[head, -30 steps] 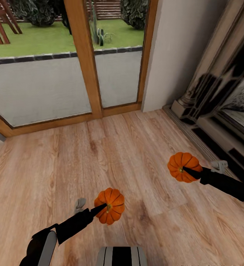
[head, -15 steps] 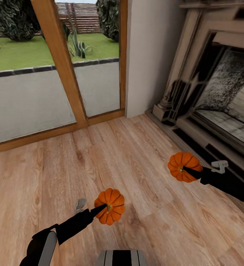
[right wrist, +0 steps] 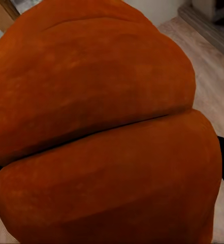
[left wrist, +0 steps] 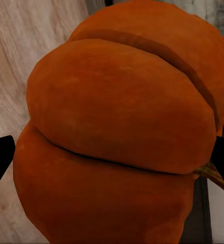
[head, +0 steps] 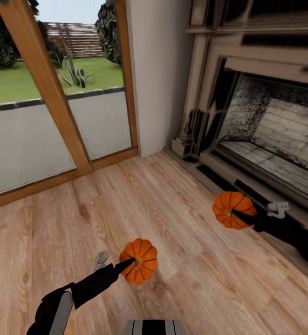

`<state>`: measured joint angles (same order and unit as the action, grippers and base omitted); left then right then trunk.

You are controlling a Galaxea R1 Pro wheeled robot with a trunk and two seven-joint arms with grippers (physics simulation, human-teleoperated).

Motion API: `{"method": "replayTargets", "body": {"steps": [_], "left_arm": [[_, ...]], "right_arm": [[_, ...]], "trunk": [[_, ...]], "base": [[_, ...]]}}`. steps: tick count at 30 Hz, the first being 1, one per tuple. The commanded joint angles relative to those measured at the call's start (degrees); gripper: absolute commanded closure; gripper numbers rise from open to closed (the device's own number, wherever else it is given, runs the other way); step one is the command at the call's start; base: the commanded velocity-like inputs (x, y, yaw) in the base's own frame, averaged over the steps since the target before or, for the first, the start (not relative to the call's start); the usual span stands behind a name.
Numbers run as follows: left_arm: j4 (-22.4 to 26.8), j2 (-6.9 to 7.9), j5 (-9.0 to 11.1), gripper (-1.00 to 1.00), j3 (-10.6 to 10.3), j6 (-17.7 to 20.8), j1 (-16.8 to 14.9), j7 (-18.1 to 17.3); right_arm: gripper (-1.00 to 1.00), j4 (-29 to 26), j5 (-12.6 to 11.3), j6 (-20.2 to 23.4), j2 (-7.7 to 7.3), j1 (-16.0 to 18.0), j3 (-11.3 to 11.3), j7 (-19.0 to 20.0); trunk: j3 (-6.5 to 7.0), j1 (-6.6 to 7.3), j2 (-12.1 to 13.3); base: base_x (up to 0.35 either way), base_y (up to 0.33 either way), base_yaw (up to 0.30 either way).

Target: Place each of the two pumpkins and all three candles from the living room inside a cabinet in the living room (use any cabinet), then make sure every cabinet is closed, and position the cauldron so it is next to a table in the living room.

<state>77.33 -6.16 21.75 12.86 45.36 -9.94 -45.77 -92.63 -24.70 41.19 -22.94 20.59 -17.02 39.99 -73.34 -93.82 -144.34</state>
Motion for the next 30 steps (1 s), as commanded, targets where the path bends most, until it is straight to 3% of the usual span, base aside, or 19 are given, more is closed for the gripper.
{"method": "replayTargets", "body": {"steps": [1,30], "left_arm": [[-0.25,-0.02,0.01,1.00,0.14,0.15,-0.11,-0.46],[-0.86,-0.02,0.54,1.00,0.09,0.10,-0.52,-0.19]], "right_arm": [[1.00,-0.01,-0.53,0.47,0.00,0.06,-0.03,0.09],[1.00,-0.01,-0.54,0.65,-0.03,0.06,-0.03,0.11]], "trunk": [[0.19,0.04,0.00],[6.61,0.78,0.39]], "base": [[0.000,0.000,-0.279],[0.000,0.000,-0.279]]}}
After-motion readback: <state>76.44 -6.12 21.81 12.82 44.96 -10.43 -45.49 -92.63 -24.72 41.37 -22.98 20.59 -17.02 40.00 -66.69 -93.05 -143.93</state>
